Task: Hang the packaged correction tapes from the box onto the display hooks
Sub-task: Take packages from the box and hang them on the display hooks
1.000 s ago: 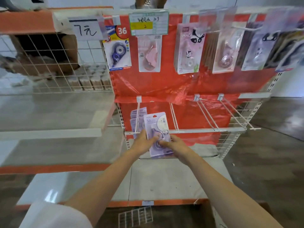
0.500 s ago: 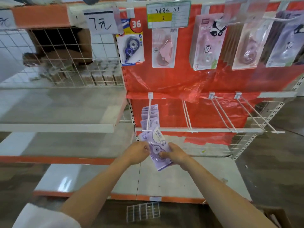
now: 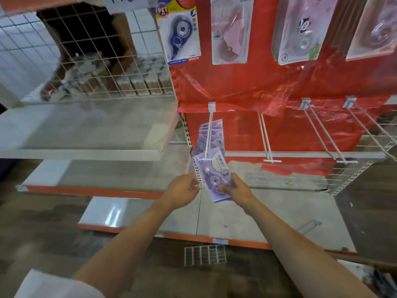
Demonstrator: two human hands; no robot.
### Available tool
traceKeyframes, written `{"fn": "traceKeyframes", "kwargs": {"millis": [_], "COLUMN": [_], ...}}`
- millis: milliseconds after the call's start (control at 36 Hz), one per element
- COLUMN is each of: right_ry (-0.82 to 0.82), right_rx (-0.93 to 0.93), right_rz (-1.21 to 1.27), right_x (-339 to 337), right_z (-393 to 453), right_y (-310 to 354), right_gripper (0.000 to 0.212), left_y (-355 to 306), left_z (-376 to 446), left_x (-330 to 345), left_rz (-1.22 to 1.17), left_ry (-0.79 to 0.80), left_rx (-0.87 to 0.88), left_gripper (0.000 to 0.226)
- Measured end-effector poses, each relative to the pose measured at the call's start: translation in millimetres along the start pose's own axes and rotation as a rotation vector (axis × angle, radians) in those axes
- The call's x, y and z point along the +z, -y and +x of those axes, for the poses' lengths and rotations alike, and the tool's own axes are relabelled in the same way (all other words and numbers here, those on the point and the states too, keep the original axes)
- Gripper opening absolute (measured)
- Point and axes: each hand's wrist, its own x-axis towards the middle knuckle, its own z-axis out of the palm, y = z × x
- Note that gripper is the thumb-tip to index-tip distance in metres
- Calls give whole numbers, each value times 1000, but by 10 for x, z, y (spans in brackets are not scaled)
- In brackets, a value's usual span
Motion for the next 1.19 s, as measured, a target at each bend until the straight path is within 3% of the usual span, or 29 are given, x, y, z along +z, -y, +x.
{"fn": "traceKeyframes", "kwargs": {"millis": [194, 389, 583, 750, 889, 1028, 1194], "right_ry": [96, 46, -110, -114, -91, -80, -38], "right_rx": [44, 87, 74, 139, 67, -37, -118], "right_rz": [116, 95, -300, -396, -667, -796, -920], "right_x": [-37, -26, -7, -9, -38, -107, -292], "right_z": [-7, 19, 276, 502, 450, 297, 14], "right_y": [9, 40, 480, 714, 697, 774, 932], "right_gripper": [38, 35, 24, 51, 64, 41, 36], "left_y": [-49, -85, -114, -83, -107, -209, -488], "left_z": [52, 59, 13, -44, -46, 8, 116], "left_x": [54, 81, 53, -17, -71, -47, 65], "left_rz": [-29, 8, 168, 202, 243, 272, 322], "left_ry": [8, 30, 112, 108, 106, 108, 129], "left_rx": [18, 19, 61, 54, 69, 104, 210], "left_gripper": [16, 16, 27, 29, 28, 28, 30]}}
